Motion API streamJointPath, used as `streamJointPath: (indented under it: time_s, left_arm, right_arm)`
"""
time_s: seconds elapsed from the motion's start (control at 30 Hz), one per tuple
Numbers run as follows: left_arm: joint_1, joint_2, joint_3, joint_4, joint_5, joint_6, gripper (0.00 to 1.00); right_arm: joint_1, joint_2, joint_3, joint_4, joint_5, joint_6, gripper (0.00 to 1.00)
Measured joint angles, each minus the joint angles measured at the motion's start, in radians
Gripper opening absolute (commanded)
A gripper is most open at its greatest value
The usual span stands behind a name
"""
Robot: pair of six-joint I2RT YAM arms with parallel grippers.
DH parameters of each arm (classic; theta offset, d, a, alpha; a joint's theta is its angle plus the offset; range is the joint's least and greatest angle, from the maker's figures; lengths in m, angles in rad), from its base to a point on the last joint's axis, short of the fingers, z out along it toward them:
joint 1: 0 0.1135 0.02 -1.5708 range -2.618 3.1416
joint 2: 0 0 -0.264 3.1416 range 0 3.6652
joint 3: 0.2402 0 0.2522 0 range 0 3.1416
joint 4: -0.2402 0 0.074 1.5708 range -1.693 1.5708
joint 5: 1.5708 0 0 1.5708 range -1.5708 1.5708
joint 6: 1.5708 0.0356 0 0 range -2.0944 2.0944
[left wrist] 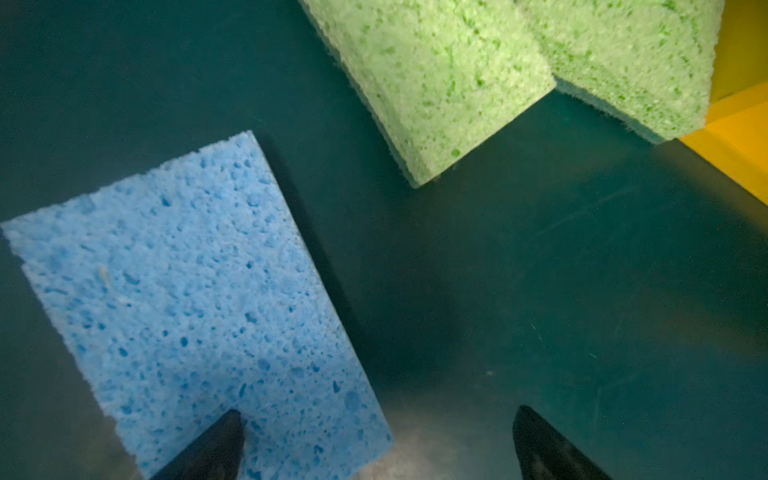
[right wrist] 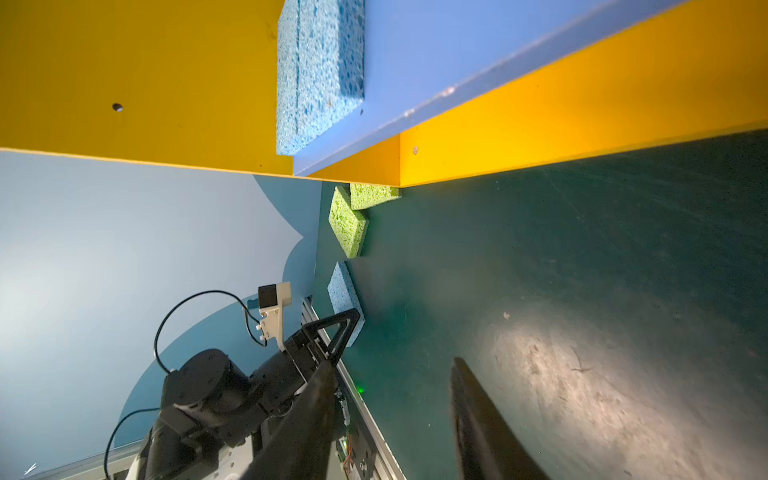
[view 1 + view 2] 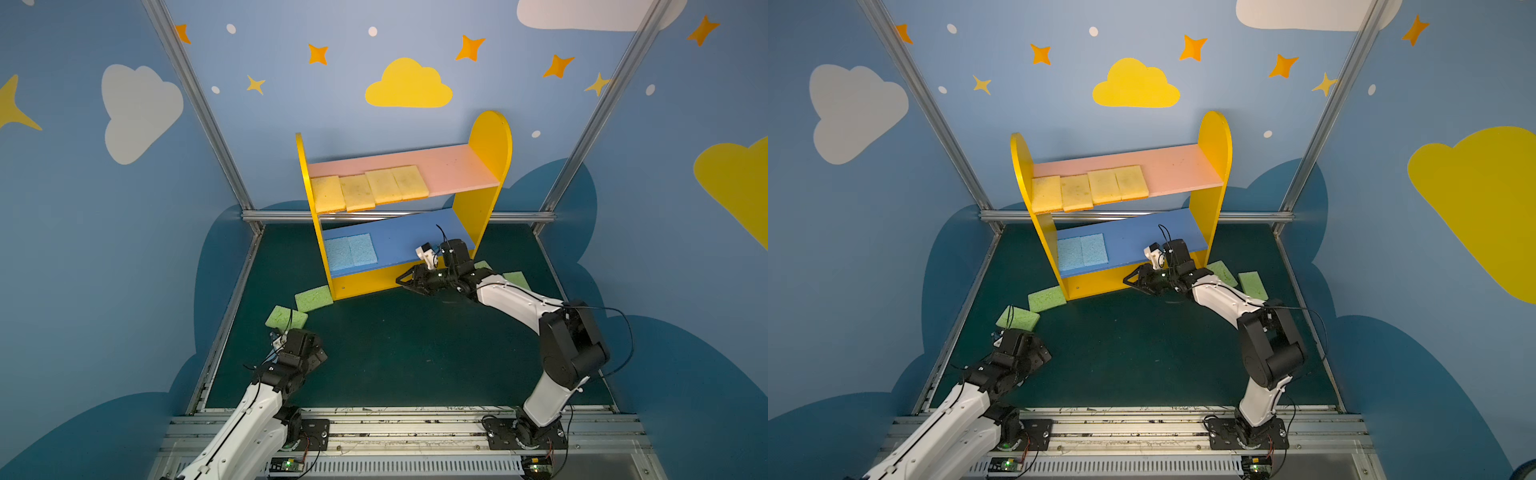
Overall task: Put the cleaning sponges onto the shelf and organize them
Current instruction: 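Withdraw the right gripper from the shelf while the left gripper reaches a blue sponge, then push the blue sponge toward the right gripper with the left gripper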
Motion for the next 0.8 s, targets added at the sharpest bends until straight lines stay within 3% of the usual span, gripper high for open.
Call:
streamJointPath:
  time_s: [0.23, 0.5, 0.67, 0.8]
  left_arm:
    - [-0.044, 0.132, 0.003, 0.185, 0.006, 0.033, 0.99]
    - [-0.345, 0.400, 0.088, 0.451, -0.001, -0.025, 1.00]
    - [-0.492, 0.724, 0.303, 0.610, 0.004, -0.060, 0.99]
    - [-0.579, 0.890, 0.445, 0.718, 0.055, -0.083, 1.00]
  right_arm:
    - [-0.053, -0.092, -0.161, 0.058, -0.004, -0.004, 0.45]
    - [-0.133, -0.186, -0.288, 0.041, -0.009, -0.004, 0.44]
    - [-0.235, -0.277, -0.341, 0.000, -0.047, -0.004, 0.44]
    - [-0.340, -0.323, -0.391, -0.029, -0.093, -0.009, 0.43]
